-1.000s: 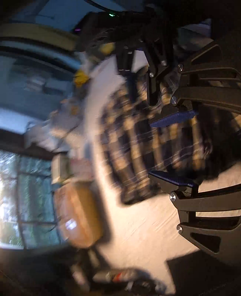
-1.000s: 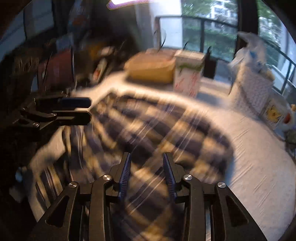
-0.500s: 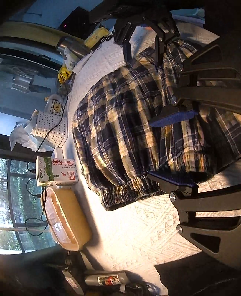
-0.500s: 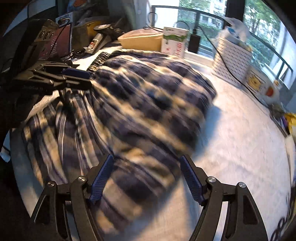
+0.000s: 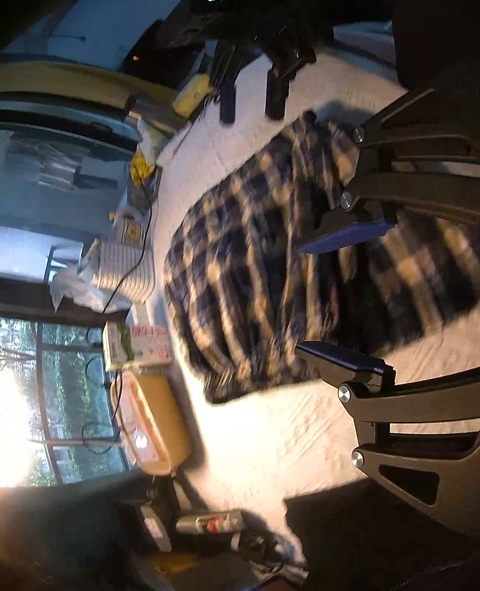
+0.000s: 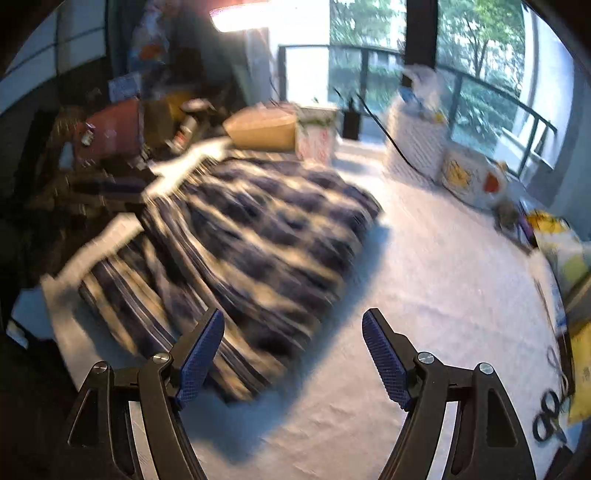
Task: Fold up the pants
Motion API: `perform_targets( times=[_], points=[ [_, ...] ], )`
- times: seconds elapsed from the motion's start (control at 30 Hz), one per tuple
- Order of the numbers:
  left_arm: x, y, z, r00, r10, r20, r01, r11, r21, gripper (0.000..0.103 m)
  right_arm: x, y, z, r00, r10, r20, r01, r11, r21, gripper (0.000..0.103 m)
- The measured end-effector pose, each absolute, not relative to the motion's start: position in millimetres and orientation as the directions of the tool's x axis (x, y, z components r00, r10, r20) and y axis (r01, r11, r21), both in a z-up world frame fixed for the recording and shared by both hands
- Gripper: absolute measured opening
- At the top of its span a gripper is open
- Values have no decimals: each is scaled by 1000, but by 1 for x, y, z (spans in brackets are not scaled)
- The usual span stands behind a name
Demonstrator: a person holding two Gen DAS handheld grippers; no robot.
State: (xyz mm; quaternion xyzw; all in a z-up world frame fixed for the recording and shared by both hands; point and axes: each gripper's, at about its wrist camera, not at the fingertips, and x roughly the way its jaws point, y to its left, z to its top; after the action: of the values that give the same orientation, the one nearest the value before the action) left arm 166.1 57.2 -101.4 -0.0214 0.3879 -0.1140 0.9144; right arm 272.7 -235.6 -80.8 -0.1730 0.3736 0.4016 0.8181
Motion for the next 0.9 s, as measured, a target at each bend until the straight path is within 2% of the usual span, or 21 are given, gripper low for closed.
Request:
perform_targets(
  times=[0.13,0.27,0.47,0.67,0.9],
  points=[
    [162,36,-118,628,-248,-738,213,966,-143,49,266,-201,-93,353,541,-764,-825,565,19,79],
    [163,23,-147,551,-194,-811,207,974,-93,49,255,-184,-119,325,472,-819,-843,538,-25,78],
    [148,33,-141,546,-234,-805,206,968,-142,52,250,-207,-129,313,425,-849,-833,553,-30,78],
    [144,55,-121,552,-269,-789,199,962,-189,52,252,-240,-126,276,439,-855,-797,601,52,79],
    [180,85,-92,654,-191,-732,152,981,-120,52,281,-261,-91,352,501,-791,-735,671,99,79]
  ],
)
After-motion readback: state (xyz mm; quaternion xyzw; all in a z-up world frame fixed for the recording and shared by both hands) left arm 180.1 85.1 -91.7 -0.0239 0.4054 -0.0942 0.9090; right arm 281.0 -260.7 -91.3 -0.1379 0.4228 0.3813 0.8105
